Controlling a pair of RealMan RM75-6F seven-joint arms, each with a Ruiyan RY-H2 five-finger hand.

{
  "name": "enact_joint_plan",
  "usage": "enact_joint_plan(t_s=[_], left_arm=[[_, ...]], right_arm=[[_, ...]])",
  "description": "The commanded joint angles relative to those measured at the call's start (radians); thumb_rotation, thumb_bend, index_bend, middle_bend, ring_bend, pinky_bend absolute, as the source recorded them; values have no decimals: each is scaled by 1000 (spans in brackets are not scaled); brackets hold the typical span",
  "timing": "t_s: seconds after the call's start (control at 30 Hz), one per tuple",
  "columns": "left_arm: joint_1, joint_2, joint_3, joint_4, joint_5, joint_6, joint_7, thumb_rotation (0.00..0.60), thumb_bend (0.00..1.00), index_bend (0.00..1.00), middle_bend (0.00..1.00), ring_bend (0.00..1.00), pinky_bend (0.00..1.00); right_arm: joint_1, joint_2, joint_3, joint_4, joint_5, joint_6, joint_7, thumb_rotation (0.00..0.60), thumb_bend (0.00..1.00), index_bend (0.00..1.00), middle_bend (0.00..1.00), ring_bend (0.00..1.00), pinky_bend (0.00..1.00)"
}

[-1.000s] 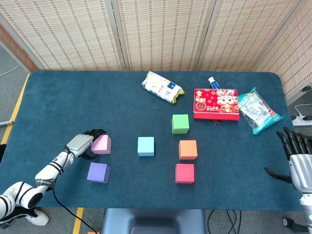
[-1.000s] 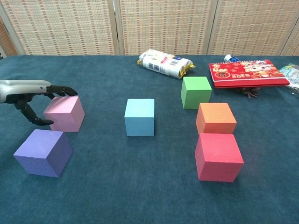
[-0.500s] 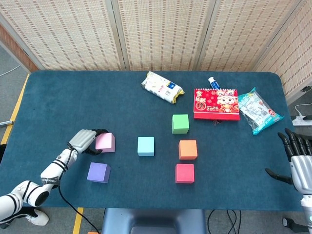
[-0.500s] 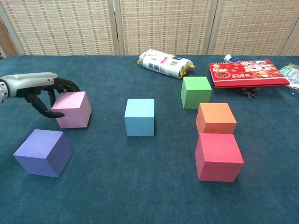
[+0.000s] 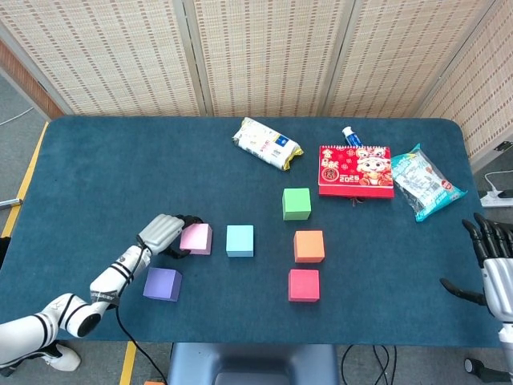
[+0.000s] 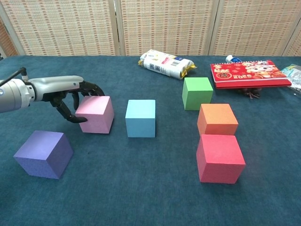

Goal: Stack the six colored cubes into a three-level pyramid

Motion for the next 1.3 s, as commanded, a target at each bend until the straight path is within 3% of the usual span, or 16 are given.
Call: enact_joint_plan(t_s=[0.03, 0.73, 1.3], left_arm=[[-15, -17, -5, -14, -32, -14, 45, 600, 351, 380, 437, 411, 440], [-62, -64, -38, -69, -229, -29, 258, 600, 352, 354, 424, 400, 426], [-90, -73, -44, -83, -293, -30, 303, 600, 349, 343, 417, 399, 413]], right_arm=[[-2, 0, 0, 4, 3, 0, 4, 600, 112, 0, 15, 0, 52], [-12, -7, -1, 47, 13, 2, 55, 600, 111, 0, 15, 0, 52], [-24, -6, -1, 62, 18, 11, 77, 600, 111, 0, 15, 0, 52]])
